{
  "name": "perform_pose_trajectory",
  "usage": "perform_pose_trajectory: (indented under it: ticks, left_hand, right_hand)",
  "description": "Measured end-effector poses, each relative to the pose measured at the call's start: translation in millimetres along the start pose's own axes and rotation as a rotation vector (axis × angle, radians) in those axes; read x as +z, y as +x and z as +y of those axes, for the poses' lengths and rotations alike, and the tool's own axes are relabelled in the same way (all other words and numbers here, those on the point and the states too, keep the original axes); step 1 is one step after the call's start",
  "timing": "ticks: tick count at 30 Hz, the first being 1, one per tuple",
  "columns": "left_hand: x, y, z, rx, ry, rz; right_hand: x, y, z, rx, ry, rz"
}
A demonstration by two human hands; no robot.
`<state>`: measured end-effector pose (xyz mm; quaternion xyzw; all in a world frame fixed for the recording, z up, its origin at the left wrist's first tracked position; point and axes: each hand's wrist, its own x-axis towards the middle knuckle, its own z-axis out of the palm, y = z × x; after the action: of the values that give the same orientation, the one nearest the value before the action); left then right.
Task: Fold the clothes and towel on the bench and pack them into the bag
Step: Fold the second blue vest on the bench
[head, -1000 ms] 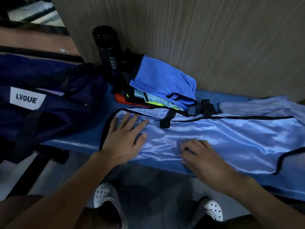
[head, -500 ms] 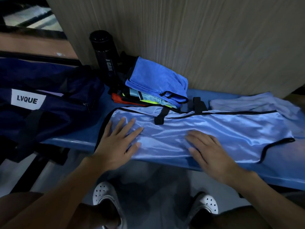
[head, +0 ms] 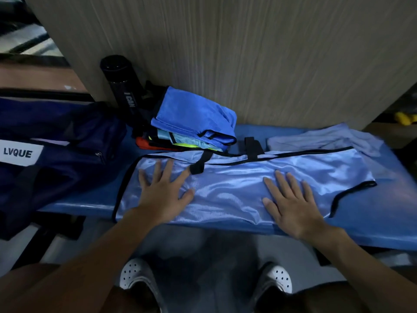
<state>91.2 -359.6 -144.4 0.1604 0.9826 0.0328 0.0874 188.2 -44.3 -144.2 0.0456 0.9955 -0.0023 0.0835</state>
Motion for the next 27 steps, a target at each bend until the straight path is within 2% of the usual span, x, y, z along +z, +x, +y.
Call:
perform_pose_trajectory:
  ticks: [2, 4, 6, 8, 10, 15, 19, 23, 27]
  left_hand:
    - [-3, 2, -1, -0.004, 0.007, -0.033]
    - [-10, 4, 0, -0.02, -0.03, -0.029]
    - [-17, 6, 3, -0.064, -0.114, 0.06]
    - [-19, 7, 8, -0.071, -0.131, 0.219]
    - [-15, 12, 11, -0.013, -0.082, 0.294]
    - [-6, 23, 7, -0.008, -0.057, 0.172]
    - [0, 30, 0, -0.019, -0.026, 0.071]
    - [1, 29, 0, -0.029, -0.002, 0.063]
    - [2, 27, -2, -0.017, 0.018, 0.088]
  right_hand:
    - [-2, -1, -3, -0.001, -0.008, -0.036]
    - [-9, -1, -7, -0.014, -0.015, 0.034]
    - [-17, 3, -12, -0.085, 0.044, 0.207]
    - [-22, 12, -22, -0.209, 0.12, 0.362]
    - [-24, 23, -38, -0.291, 0.195, 0.4]
    - [-17, 50, -67, -0.371, 0.215, 0.325]
    - [-16, 67, -79, -0.263, 0.118, 0.225]
    - [-19, 77, -79, -0.158, -0.023, 0.193]
    - [-17, 78, -81, -0.139, -0.042, 0.17]
